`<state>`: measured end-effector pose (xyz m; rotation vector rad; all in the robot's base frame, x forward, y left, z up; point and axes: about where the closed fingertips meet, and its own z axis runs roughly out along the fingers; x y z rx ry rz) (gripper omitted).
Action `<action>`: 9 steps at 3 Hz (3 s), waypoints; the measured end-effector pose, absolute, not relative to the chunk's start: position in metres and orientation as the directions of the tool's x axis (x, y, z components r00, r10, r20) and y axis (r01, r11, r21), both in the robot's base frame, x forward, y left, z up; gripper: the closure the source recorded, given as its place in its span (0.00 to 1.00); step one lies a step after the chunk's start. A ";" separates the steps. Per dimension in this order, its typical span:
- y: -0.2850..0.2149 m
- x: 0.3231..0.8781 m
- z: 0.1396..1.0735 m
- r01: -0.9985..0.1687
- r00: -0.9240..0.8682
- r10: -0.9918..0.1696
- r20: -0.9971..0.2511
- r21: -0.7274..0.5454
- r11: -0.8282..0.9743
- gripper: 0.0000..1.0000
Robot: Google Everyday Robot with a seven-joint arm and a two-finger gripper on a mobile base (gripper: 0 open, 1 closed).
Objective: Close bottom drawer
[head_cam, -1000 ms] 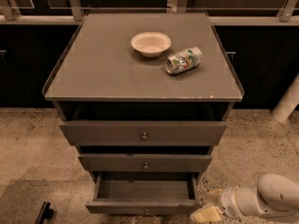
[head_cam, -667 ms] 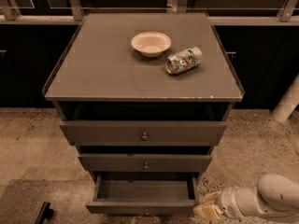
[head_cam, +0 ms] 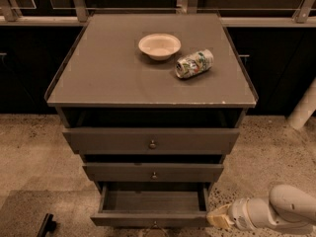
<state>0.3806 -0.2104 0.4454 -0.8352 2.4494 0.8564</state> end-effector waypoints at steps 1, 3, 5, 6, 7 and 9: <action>-0.220 0.390 0.411 -0.611 -0.766 -0.326 -0.554 0.471 0.636 1.00; -0.220 0.395 0.304 -0.488 -0.854 -0.172 -0.490 0.641 0.593 1.00; -0.218 0.402 0.283 -0.508 -0.845 -0.164 -0.510 0.667 0.545 1.00; -0.211 0.404 0.246 -0.514 -0.844 -0.110 -0.524 0.733 0.446 1.00; -0.213 0.417 0.216 -0.512 -0.845 -0.072 -0.530 0.762 0.396 1.00; -0.220 0.453 0.195 -0.522 -0.827 -0.042 -0.561 0.737 0.430 1.00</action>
Offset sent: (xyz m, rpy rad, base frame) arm 0.0229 -0.0275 -0.1509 0.2525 0.1280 -0.1843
